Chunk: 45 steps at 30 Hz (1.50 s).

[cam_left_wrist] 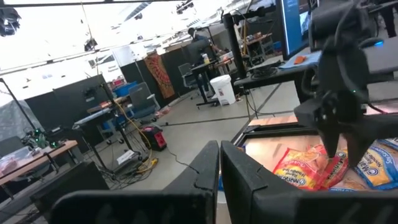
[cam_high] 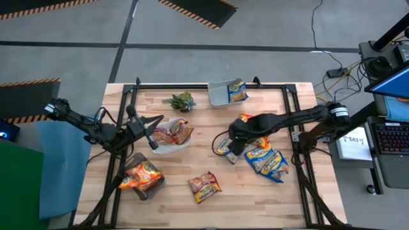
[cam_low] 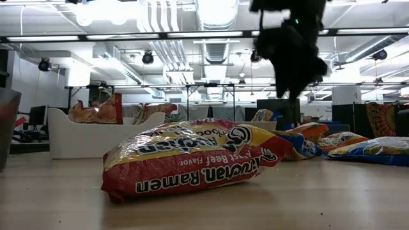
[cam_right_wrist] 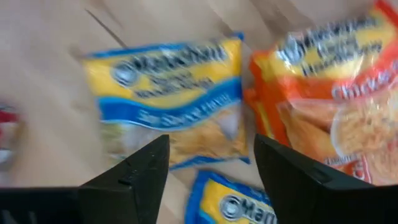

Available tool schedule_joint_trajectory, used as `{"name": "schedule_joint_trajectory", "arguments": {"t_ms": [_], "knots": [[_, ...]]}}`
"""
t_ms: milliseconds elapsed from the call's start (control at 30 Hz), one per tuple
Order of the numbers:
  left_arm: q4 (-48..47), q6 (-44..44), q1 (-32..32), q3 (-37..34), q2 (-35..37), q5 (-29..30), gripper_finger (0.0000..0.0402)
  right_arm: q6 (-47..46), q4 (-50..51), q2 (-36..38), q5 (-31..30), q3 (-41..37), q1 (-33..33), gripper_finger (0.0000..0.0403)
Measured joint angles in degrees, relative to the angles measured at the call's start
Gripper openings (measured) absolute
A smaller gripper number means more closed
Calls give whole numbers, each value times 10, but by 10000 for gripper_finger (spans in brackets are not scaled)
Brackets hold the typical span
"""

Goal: Sort Maruchan noodles
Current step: Put the blue noodle pack into the gray bin

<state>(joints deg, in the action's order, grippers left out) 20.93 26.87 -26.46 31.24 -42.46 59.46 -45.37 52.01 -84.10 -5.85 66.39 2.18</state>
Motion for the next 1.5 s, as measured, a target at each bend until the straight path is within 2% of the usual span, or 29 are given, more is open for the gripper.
{"name": "schedule_joint_trajectory", "arguments": {"t_ms": [67, 200, 567, 700, 867, 1167, 1500], "knots": [[0, 0, 0, 0, 0, 0, 0, 17, -14, 0, 3, -25, -8, 231], [0, 5, 0, 0, -2, 0, 0, 121, -54, -13, 4, -69, -8, 243], [0, 6, 0, 0, -5, 0, 0, 124, -321, -36, 18, -172, -13, 234], [0, 7, 0, 0, -5, 0, 0, 124, -364, -59, 13, -179, -13, 224], [0, 7, 0, 0, -5, 0, 0, 131, -404, -84, 11, -178, -12, 181], [0, 7, 0, 0, -5, 0, 0, 145, -405, -65, 14, -181, -12, 26], [0, 7, 0, 0, -5, 0, 0, 161, -417, -4, 17, -182, -14, 19]]}}
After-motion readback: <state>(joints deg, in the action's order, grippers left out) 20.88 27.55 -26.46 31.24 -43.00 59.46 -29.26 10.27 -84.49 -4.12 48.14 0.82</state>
